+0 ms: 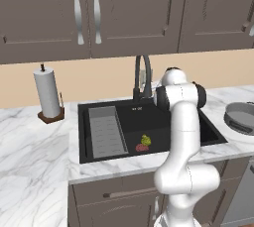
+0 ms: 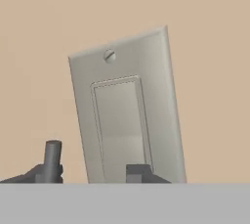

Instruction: Dump the broccoli from the pot into the sink. Then turn on the water and wash the broccoli. Then turn off the water and put the broccoli back in the pot.

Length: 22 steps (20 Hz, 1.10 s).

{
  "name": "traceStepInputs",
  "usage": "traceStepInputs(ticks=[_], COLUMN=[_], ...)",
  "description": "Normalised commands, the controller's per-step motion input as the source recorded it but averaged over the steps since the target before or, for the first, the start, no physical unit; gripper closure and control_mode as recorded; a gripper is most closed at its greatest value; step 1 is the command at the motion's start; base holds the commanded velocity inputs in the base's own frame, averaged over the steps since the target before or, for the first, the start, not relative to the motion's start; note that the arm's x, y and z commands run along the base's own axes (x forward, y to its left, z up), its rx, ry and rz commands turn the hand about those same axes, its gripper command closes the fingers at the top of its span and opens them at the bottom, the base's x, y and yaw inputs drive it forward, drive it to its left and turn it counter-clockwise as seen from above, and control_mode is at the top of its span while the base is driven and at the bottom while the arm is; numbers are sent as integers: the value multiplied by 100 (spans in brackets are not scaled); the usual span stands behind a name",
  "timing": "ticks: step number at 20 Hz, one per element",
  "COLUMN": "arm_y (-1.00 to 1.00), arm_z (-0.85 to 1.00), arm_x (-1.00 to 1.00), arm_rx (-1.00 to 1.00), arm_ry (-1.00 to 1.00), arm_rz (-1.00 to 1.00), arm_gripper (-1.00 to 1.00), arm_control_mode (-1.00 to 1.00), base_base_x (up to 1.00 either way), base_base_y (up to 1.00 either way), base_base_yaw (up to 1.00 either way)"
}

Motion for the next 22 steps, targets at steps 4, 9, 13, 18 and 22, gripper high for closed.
traceStepInputs(ticks=[4, 9, 13, 18, 22], arm_y=[-73, -79, -79, -70, -44], arm_z=[0, 0, -2, -9, -4], arm_x=[0, 0, 0, 0, 0], arm_rx=[0, 0, 0, 0, 0], arm_ry=[3, 3, 4, 5, 4], arm_rz=[-10, -11, -10, -10, -7], arm_gripper=[100, 100, 100, 100, 100], arm_control_mode=[-100, -100, -100, -100, -100], base_base_x=[0, 0, 0, 0, 0], base_base_y=[0, 0, 0, 0, 0], base_base_yaw=[0, 0, 0, 0, 0])
